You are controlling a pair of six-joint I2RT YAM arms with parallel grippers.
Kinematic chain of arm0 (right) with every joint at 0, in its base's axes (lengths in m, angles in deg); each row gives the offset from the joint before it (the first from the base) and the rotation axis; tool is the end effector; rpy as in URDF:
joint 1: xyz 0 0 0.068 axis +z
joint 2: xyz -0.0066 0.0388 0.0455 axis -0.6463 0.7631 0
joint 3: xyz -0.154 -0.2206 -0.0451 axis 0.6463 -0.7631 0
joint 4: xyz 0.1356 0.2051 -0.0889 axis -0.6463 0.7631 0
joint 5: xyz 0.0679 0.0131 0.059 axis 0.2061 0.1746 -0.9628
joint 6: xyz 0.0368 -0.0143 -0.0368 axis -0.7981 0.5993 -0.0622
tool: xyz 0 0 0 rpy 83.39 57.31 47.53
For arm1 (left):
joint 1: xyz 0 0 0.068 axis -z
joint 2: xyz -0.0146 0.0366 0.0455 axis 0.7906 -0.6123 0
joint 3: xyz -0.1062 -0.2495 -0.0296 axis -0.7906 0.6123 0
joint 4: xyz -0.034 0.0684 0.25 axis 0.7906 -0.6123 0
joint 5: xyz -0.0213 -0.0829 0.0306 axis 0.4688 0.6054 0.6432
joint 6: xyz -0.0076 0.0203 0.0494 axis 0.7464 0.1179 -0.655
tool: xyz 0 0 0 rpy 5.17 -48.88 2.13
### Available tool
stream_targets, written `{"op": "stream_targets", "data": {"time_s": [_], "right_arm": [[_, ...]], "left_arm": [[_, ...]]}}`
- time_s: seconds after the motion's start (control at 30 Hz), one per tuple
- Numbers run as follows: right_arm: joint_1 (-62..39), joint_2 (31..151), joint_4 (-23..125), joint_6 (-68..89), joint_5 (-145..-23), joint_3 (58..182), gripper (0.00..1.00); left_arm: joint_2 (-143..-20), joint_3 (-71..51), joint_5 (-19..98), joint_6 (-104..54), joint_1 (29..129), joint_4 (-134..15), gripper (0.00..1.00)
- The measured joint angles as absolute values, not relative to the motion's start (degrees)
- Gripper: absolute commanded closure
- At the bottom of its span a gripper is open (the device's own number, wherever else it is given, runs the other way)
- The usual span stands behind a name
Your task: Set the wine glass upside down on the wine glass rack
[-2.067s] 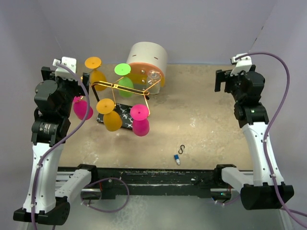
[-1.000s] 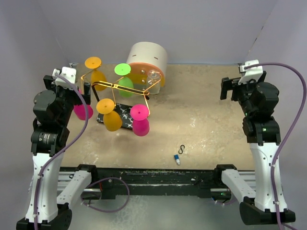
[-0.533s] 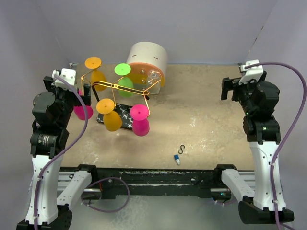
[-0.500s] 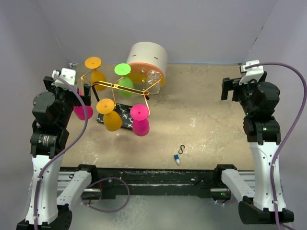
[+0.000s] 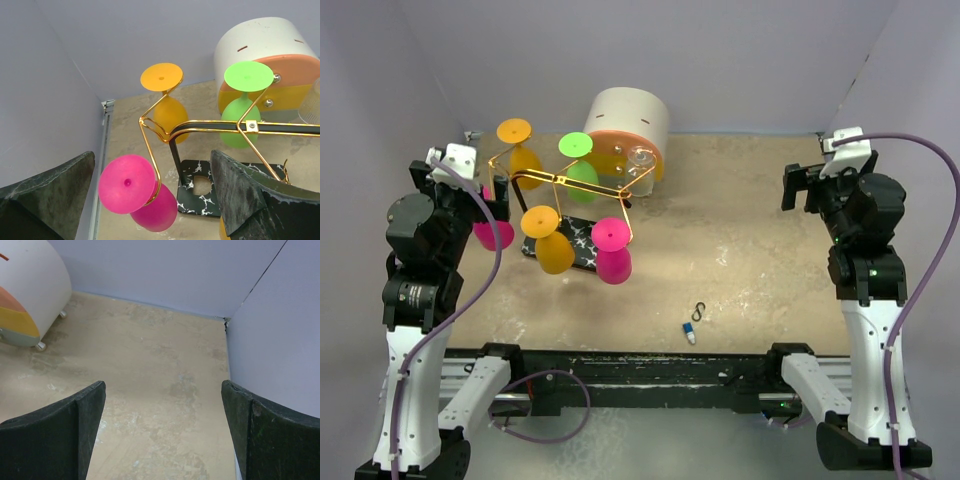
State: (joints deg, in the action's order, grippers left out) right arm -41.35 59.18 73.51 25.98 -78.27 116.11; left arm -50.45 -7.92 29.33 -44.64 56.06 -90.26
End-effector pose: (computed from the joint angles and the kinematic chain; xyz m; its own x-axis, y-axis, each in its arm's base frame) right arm 0.1609 -0.0020 0.4613 -0.0144 -0.1515 -0.9884 -0.0110 0.9884 -0.1514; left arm 0.1329 -0.0077 0.4534 -0.0424 0.1507 -0.9877 0.0409 0.9880 0.1490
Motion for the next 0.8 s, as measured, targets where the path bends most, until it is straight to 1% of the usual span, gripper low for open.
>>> {"op": "stream_targets", "data": {"time_s": [0.8], "right_arm": [[-42.2, 58.4, 73.7, 26.7, -79.3, 116.1, 0.0]], "left_arm": [[-50.0, -7.3, 28.5, -44.2, 56.1, -90.3, 0.01]]}}
